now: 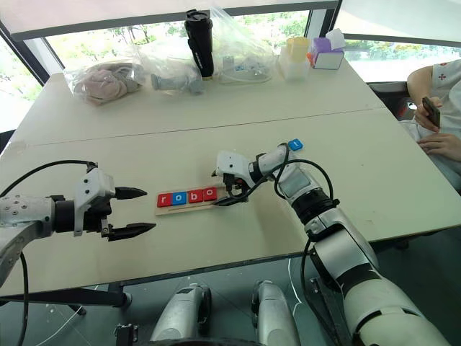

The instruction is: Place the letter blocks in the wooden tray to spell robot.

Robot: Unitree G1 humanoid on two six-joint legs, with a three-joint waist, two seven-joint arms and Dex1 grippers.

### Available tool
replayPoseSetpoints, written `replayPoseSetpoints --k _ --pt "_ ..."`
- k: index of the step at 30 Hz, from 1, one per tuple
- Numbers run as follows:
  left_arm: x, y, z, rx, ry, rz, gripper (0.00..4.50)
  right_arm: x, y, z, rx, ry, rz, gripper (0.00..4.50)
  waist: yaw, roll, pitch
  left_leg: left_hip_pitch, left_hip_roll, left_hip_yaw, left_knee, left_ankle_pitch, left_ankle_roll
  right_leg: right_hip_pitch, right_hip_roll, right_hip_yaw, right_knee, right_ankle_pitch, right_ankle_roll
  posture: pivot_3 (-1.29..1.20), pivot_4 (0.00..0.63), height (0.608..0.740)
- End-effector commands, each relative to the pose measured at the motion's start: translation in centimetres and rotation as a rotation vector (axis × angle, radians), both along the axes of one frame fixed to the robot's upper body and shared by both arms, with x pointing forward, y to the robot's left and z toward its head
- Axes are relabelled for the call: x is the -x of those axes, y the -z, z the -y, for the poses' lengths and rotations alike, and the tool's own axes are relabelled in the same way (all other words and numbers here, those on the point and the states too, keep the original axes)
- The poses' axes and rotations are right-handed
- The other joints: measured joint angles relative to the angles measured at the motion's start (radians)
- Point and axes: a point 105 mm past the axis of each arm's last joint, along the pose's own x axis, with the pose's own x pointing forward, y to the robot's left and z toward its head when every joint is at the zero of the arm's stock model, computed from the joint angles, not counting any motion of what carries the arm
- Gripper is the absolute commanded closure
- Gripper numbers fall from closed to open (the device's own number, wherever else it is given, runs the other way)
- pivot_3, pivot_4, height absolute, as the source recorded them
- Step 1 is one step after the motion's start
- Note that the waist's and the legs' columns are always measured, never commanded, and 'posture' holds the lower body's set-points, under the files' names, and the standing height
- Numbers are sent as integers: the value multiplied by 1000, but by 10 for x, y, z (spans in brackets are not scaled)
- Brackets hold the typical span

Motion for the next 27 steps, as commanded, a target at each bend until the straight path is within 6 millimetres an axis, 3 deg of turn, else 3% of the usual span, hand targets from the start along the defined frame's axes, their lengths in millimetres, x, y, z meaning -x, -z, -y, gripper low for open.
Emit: replayPoseSetpoints --k 1,3,5,7,11,14,22,27 --pt "1 -8 2 1 7 33 0 -4 -45 3 -122 25 94 86 1 0 0 0 0 0 0 0 0 0 0 0 0 0 0 0 150 740" --pt "0 -10 3 22 8 38 0 -11 -80 18 -276 132 102 86 2 0 0 0 0 0 0 0 0 0 0 0 0 0 0 0 150 740" --pt "0 -17 8 69 13 48 0 -25 -113 49 -488 337 91 86 7 0 0 0 0 0 0 0 0 0 0 0 0 0 0 0 150 740" --pt "0 -22 12 100 19 51 0 -34 -119 78 -592 516 75 86 13 -1 -1 0 0 0 0 0 -1 0 0 0 0 1 -1 0 150 740" --pt "0 -22 16 112 29 40 0 -48 -77 136 -501 880 111 86 8 -5 -4 0 0 0 0 0 -1 2 -1 0 -1 0 -4 0 150 740" --pt "-4 -20 17 112 33 34 0 -51 -51 162 -437 1023 152 86 4 -4 -3 0 0 1 0 0 -1 0 -1 1 -1 -1 -4 0 150 740" --pt "-12 -20 23 99 71 32 0 -71 -8 183 -436 1260 80 86 -22 -3 -3 5 0 3 0 1 0 0 3 6 4 1 -2 0 150 740" --pt "-13 -20 20 89 68 34 0 -82 3 172 -495 1254 -17 86 -24 -3 -3 5 1 3 0 1 0 0 4 8 5 1 -2 0 150 740"
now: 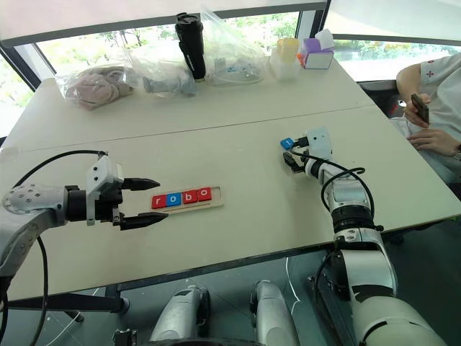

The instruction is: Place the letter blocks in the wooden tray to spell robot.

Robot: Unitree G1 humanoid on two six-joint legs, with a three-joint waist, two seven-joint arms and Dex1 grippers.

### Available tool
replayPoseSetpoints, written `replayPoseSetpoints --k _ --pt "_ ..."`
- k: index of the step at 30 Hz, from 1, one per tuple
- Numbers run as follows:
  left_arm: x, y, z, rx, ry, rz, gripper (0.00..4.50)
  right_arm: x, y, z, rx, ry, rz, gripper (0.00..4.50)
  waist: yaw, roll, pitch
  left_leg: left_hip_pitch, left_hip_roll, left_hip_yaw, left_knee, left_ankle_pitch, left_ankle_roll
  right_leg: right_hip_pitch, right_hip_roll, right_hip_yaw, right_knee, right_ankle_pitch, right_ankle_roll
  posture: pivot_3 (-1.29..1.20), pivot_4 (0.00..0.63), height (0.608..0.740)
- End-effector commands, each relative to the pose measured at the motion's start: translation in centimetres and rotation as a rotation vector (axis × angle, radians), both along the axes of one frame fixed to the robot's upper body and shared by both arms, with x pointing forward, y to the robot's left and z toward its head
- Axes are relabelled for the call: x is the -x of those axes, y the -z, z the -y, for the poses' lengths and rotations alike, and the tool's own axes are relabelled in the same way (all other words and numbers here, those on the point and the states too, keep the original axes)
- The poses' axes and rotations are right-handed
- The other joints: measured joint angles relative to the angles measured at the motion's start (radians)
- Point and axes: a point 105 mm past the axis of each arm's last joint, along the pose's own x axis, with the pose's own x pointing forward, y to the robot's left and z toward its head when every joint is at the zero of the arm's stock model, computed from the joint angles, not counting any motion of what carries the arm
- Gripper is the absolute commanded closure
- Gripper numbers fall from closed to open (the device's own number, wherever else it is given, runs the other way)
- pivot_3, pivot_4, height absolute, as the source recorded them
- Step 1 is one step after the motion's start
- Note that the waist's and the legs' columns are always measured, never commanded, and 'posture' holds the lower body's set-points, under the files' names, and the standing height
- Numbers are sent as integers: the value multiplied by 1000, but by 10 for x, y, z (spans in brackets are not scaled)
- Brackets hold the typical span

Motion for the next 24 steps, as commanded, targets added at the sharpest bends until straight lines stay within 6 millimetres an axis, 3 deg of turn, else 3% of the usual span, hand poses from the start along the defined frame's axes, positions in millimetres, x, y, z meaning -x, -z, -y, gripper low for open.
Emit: replayPoseSetpoints --k 1,7,8,11,15,21,24 --pt "-1 -7 -1 -11 2 42 0 -8 -8 -12 -96 -39 26 86 0 0 0 0 0 0 0 0 0 0 0 0 0 0 0 0 150 740" --pt "1 -3 -5 -20 -17 32 0 -14 -5 -23 -95 -67 22 86 -1 0 0 1 1 0 0 0 0 0 1 1 0 0 0 0 150 740" --pt "1 -2 -5 -18 -20 32 0 -16 -6 -24 -84 -69 29 306 0 0 0 1 1 0 0 0 0 0 1 1 0 0 0 0 150 740" --pt "2 -2 -5 -13 -25 33 0 -18 -7 -23 -45 -60 33 1259 0 0 0 1 1 0 0 0 0 0 1 1 1 -1 -2 0 150 740" --pt "3 -1 -5 -10 -29 33 0 -18 -7 -20 -5 -63 39 3304 0 0 0 1 1 0 0 0 0 0 1 1 1 -1 -2 0 150 740" --pt "3 1 -2 -7 -26 32 0 -15 -19 -17 83 -90 102 3325 2 0 0 1 1 0 0 0 0 0 1 1 1 -1 -2 0 150 740" --pt "4 0 -6 -9 -29 32 0 5 -44 -19 17 -70 153 3325 9 0 0 0 1 0 -1 0 0 0 1 1 1 -1 -1 0 150 740"
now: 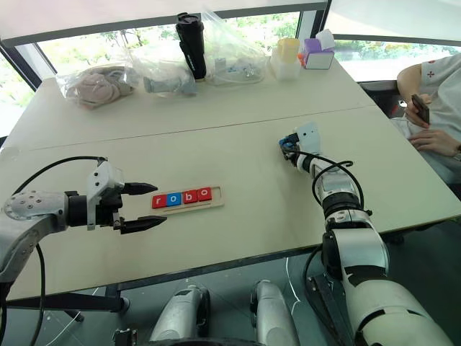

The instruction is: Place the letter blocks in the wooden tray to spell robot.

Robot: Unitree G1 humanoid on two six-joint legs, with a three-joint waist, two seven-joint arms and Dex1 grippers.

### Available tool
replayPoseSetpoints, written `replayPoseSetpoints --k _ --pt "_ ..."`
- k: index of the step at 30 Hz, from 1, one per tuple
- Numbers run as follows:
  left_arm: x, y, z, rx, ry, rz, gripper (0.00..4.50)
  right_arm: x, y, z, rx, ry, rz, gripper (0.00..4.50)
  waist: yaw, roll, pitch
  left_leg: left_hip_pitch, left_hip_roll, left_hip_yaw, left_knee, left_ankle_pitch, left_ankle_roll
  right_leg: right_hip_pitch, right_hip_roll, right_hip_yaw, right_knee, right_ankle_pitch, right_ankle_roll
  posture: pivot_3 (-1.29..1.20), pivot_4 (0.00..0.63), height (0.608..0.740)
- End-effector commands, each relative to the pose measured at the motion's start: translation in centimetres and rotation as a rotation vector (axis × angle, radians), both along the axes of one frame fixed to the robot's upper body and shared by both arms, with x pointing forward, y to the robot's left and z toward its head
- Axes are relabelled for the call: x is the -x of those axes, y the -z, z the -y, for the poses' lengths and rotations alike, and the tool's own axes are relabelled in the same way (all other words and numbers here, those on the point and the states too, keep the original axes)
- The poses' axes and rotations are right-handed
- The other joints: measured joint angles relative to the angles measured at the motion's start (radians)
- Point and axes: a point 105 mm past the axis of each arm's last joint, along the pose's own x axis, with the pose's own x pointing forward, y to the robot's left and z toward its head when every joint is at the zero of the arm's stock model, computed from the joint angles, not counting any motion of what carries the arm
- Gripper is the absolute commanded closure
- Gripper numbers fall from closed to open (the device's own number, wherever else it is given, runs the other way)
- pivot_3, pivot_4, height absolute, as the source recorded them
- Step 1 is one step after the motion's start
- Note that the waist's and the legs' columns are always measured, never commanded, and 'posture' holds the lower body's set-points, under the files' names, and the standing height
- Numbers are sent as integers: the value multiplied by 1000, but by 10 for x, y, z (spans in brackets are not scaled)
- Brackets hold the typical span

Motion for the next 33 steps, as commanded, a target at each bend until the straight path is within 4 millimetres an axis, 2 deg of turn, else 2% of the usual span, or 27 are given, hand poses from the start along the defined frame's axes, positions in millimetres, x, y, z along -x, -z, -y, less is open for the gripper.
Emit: replayPoseSetpoints --k 1,3,5,9,14,18,20,22,24,25,27,30,33 --pt "2 -10 -3 1 6 43 0 23 -47 -8 -145 22 86 3325 4 0 0 0 0 0 0 0 0 0 0 0 1 1 3 0 150 740" --pt "1 -9 -3 12 2 40 0 55 -46 -25 -283 57 18 3325 4 0 0 -1 0 0 0 0 0 -1 0 0 2 1 4 0 150 740" --pt "0 -8 -1 18 2 39 0 81 -39 -38 -324 87 -48 3325 2 0 0 0 1 -1 -1 0 0 -1 0 -1 2 0 4 0 150 740" --pt "-2 -5 5 35 28 29 0 117 -26 -67 -359 131 -177 3325 2 0 0 1 5 -1 0 0 -1 -2 4 -1 2 0 -3 0 150 740" --pt "-7 -5 8 34 41 32 0 141 -13 -95 -356 93 -278 3325 2 1 0 0 14 -1 0 -1 -1 0 9 -4 -6 2 -6 0 150 740" --pt "-6 1 5 -1 45 27 0 148 -1 -97 -214 10 -305 3325 0 1 0 -3 14 0 -1 -1 -1 -1 8 -5 -10 3 -9 0 150 740" --pt "-6 3 5 0 38 26 0 149 1 -97 -201 -3 -314 3325 0 1 -1 -4 13 1 -1 -1 -1 -1 8 -5 -11 3 -9 0 150 740" --pt "-6 3 4 5 34 28 0 148 -1 -99 -194 -21 -303 2273 -1 1 -1 -6 13 2 -2 -1 -1 -3 8 -5 -12 3 -8 0 150 740" --pt "-6 3 4 5 29 31 0 147 -3 -100 -186 -36 -292 1464 -1 1 -1 -6 13 2 -2 -1 -1 -4 9 -5 -12 3 -8 0 150 740" --pt "-5 3 4 6 27 31 0 147 -4 -101 -184 -45 -286 837 -1 1 -1 -6 13 1 -2 -1 -1 -4 10 -5 -12 3 -8 0 150 740" --pt "-5 3 3 1 23 32 0 149 -11 -105 -187 -107 -251 42 0 1 0 -6 14 1 -2 -1 -1 -4 10 -5 -12 3 -8 0 150 740" --pt "-4 3 2 -4 17 32 0 159 -24 -104 -114 -273 -173 42 2 1 0 -6 14 1 -2 -1 -1 -4 10 -5 -12 3 -8 0 150 740" --pt "-4 3 0 -8 13 30 0 176 -38 -87 48 -550 -84 42 7 1 0 -6 13 0 -1 -1 -1 -2 8 -5 -14 3 -8 0 150 740"
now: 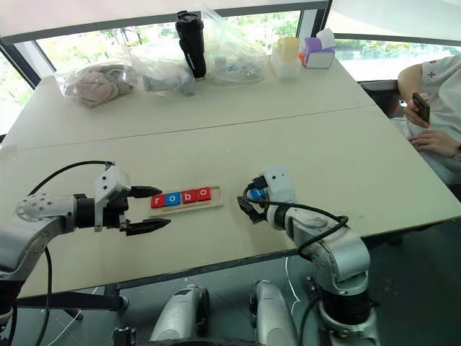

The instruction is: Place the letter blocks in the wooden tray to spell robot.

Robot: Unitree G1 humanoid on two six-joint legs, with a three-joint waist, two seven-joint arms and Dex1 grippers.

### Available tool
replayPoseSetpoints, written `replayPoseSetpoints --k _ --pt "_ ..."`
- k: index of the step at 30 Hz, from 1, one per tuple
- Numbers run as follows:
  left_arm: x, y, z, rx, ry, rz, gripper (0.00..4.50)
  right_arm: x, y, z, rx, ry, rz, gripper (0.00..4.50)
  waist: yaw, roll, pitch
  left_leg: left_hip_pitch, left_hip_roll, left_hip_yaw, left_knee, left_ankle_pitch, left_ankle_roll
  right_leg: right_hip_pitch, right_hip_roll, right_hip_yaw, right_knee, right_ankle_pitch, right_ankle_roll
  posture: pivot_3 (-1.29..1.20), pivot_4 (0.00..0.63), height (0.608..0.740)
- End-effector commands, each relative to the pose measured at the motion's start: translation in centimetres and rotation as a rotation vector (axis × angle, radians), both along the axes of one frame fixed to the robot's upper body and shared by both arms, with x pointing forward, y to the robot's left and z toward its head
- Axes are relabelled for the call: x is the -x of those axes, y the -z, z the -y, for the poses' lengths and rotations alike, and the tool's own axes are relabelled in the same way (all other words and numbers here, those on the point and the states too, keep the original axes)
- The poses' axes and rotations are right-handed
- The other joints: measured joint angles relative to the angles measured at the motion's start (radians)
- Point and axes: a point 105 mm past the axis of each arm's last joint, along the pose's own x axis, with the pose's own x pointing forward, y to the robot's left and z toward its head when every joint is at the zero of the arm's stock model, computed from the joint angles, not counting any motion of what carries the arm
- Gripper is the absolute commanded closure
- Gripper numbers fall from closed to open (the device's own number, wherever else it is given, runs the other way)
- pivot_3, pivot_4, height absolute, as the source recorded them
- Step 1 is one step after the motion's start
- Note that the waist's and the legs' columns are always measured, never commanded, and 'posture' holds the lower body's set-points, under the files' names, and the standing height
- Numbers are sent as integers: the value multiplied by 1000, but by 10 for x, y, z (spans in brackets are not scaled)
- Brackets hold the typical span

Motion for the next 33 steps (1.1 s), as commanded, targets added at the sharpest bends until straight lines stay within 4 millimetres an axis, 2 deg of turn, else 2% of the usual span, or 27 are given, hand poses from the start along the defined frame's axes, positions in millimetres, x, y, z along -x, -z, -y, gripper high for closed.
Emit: replayPoseSetpoints --k 1,4,7,12,17,21,27,28,29,33 --pt "-2 -11 -2 -10 1 50 0 18 -29 6 61 -332 167 42 0 0 0 0 -1 0 0 0 0 0 0 0 -1 0 0 0 150 740" --pt "-4 -12 -2 -14 7 53 0 14 -28 23 115 -469 189 42 -7 -2 0 0 -1 1 0 0 0 1 0 0 -4 0 1 0 150 740" --pt "-7 -14 -1 -16 12 61 0 1 -10 38 225 -572 199 42 -8 -2 0 1 0 1 0 0 0 1 2 0 -4 0 0 0 150 740" --pt "-5 -16 1 -17 17 68 0 -37 4 37 240 -646 213 42 -12 -2 1 1 1 1 1 0 0 0 3 0 -3 0 0 0 150 740" --pt "-3 -19 -2 -25 5 75 0 -63 17 34 269 -688 203 42 -3 -2 1 0 1 1 0 0 0 -1 4 1 1 0 0 0 150 740" --pt "-1 -21 -4 -28 -6 79 0 -69 28 38 317 -738 147 42 -2 -2 1 0 1 1 0 0 0 0 5 1 1 0 0 0 150 740" --pt "1 -20 -2 -23 -13 79 0 -74 32 39 302 -754 131 42 -1 -3 0 3 1 1 2 0 0 3 4 1 2 1 0 0 150 740" --pt "2 -20 -2 -23 -14 79 0 -71 33 40 297 -770 123 561 -1 -3 0 4 1 1 2 0 0 3 4 1 2 1 0 0 150 740" --pt "2 -20 -2 -24 -16 79 0 -69 33 40 291 -785 116 881 -1 -3 0 4 1 1 2 0 0 4 4 2 2 1 0 0 150 740" --pt "1 -20 -4 -27 -21 79 0 -65 32 39 273 -801 101 2885 -2 -3 0 5 1 1 2 0 0 4 4 2 3 1 0 0 150 740"
